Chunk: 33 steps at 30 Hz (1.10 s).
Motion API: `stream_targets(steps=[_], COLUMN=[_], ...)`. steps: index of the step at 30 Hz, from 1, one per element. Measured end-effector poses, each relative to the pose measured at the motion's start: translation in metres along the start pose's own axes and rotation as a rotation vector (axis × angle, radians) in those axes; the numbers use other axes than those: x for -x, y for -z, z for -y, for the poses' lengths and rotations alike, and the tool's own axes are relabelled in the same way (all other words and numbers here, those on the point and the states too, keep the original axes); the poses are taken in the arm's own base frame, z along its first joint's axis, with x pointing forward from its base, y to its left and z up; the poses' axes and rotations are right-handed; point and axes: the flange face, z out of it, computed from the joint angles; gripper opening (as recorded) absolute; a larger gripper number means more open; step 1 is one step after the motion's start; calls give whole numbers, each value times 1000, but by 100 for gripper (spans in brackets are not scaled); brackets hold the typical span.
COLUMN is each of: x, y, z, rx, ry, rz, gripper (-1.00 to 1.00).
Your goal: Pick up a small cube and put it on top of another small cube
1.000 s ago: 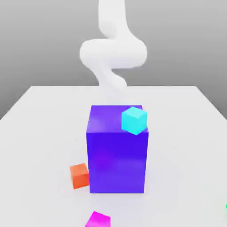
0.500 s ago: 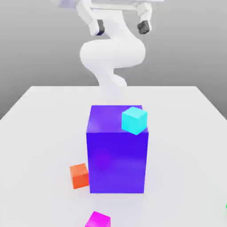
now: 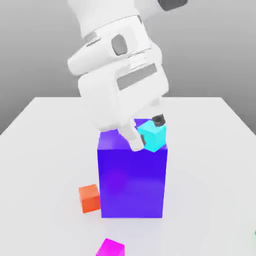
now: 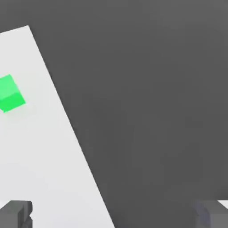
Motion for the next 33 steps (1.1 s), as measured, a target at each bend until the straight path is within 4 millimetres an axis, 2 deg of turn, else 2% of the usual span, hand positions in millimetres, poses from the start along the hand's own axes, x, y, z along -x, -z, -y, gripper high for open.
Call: stream_targets(steps=[9, 17, 25, 33], x=[16, 37, 59, 77], y=[-71, -122, -159, -181], z=[-19, -35, -51, -66], rx=[-47, -71, -81, -77], ry=[271, 516, 774, 1046], rz=[93, 165, 239, 320], gripper=[0, 0, 0, 0])
